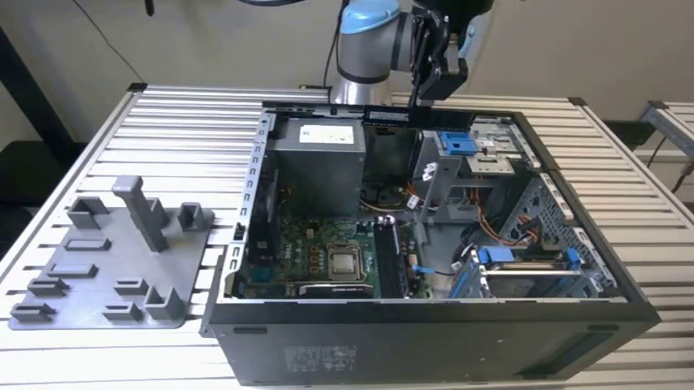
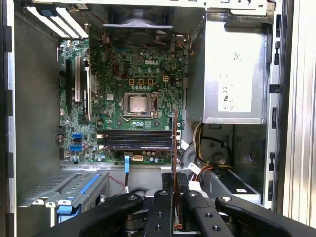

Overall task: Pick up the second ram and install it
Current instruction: 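Insert the second ram into the second slot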

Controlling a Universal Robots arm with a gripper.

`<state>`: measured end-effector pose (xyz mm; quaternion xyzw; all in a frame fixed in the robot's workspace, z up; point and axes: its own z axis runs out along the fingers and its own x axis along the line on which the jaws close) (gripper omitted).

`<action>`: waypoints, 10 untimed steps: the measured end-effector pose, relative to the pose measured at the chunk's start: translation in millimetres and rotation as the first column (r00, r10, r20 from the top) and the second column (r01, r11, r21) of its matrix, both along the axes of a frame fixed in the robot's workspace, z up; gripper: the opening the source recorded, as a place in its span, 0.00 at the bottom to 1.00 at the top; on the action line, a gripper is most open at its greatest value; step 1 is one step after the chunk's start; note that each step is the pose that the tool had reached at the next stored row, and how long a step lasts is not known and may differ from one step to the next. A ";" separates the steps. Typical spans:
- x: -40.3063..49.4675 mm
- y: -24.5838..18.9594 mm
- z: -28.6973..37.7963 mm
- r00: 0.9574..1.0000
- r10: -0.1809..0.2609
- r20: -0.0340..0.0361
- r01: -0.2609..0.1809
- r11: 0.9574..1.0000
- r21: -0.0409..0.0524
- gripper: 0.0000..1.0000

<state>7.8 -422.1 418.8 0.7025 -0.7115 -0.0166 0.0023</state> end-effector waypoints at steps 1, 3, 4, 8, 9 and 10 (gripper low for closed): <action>0.0 0.0 0.0 1.000 0.000 0.000 0.000 1.000 0.000 0.14; 0.0 0.0 0.0 1.000 0.000 0.000 0.000 1.000 0.000 0.14; 0.0 0.0 0.0 1.000 0.000 0.000 0.000 1.000 0.000 0.14; 0.0 0.0 0.0 1.000 -0.005 0.000 0.005 1.000 0.000 0.14; 0.0 0.0 0.0 1.000 -0.009 0.000 0.009 1.000 0.000 0.14; 0.0 0.0 0.0 1.000 -0.016 0.000 0.016 1.000 0.000 0.14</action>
